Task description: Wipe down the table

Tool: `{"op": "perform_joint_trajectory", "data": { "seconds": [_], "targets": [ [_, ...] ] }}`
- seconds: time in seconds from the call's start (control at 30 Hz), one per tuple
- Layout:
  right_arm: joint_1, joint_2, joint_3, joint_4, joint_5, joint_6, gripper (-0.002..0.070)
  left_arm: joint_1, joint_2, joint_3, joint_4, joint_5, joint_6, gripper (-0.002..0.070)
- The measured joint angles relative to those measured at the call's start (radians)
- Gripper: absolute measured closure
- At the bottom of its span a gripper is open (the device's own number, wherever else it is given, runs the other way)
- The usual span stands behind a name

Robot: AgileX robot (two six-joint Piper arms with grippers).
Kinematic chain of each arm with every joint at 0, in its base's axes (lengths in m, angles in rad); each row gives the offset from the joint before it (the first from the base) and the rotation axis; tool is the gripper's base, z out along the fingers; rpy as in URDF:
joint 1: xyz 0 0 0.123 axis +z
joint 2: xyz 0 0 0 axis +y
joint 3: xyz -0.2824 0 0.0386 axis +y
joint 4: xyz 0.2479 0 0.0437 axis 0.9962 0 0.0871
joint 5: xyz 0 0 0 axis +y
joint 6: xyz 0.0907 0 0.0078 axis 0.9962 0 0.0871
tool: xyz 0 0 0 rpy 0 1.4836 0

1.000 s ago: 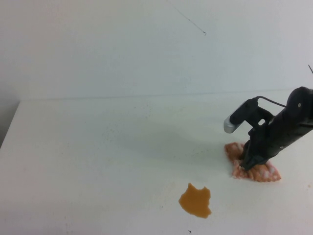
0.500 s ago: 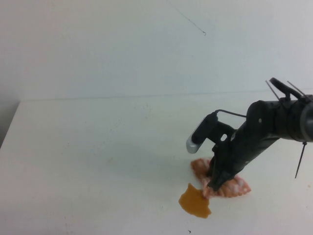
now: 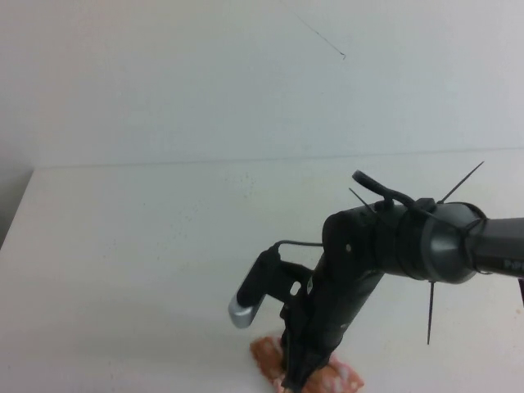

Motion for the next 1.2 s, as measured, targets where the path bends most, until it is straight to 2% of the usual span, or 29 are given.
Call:
{"op": "perform_joint_trajectory", "data": {
  "seconds": [0.13,0.33,0.47,0.6,0.87,1.03,1.2],
  "targets": [
    [0.015,-0.002,0.019,0.004,0.085,0.014,0.0637,0.0,0.0,0.0,0.0,0.0,0.001,0.0678],
    [-0.023,-0.031,0.095,-0.159,0.048,0.23,0.0638,0.0,0.0,0.0,0.0,0.0,0.001,0.0678],
    [-0.127,-0.034,0.099,-0.335,0.039,0.352,0.0638,0.0,0.0,0.0,0.0,0.0,0.001,0.0678],
    [-0.245,-0.034,0.1,-0.418,0.041,0.409,0.0639,0.0,0.0,0.0,0.0,0.0,0.001,0.0678],
    [-0.469,-0.034,0.096,-0.457,-0.051,0.569,0.0641,0.0,0.0,0.0,0.0,0.0,0.001,0.0678],
    [-0.462,-0.013,0.027,-0.433,-0.014,0.555,0.0643,0.0,0.0,0.0,0.0,0.0,0.001,0.0678],
    [-0.352,0.007,-0.063,-0.353,-0.015,0.485,0.0643,0.0,0.0,0.0,0.0,0.0,0.001,0.0678]
  ]
}}
